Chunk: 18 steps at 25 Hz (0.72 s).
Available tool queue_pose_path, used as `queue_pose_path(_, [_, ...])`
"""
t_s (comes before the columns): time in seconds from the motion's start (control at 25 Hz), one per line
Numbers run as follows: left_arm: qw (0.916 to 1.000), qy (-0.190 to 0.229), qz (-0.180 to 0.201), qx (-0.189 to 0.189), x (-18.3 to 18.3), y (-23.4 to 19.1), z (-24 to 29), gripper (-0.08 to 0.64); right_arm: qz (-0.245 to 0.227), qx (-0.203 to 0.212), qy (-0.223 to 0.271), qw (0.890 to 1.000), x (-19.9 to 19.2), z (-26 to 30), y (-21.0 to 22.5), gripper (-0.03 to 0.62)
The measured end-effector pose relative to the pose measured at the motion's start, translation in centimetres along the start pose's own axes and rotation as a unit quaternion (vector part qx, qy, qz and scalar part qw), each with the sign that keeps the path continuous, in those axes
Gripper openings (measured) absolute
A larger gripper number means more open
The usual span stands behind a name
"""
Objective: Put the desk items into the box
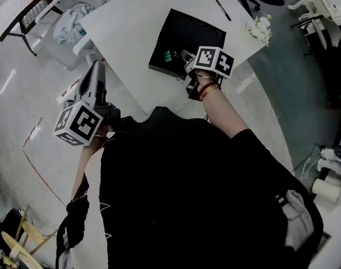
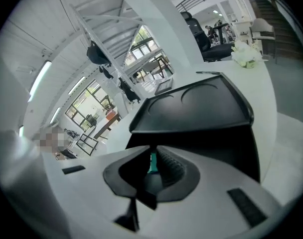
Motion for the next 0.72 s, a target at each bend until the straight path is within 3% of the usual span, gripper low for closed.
queue_pose_path(0.28, [0.9985,-0.035,0.014,-0.040,-0.9,1.6,-0.7,0.009,0.026,-0.006,0.067,0.997,-0.8,-3.8,0.0,0.008])
queue_pose_path(0.72, [0.9919,-0.091,0.026,-0.085,-3.8,4.0,-2.6,0.009,0.043,0.008,0.101,0.994,-5.2,-8.2,-1.3,0.005])
Point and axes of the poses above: the fingertips, and each gripper's own axes: z forward along the fingers, y to its right, x out of its top, the point moved 1 cm from there along -z, backward along the fingers, and after that the axes turned 4 degrees about -x, right-handed, at the moved point
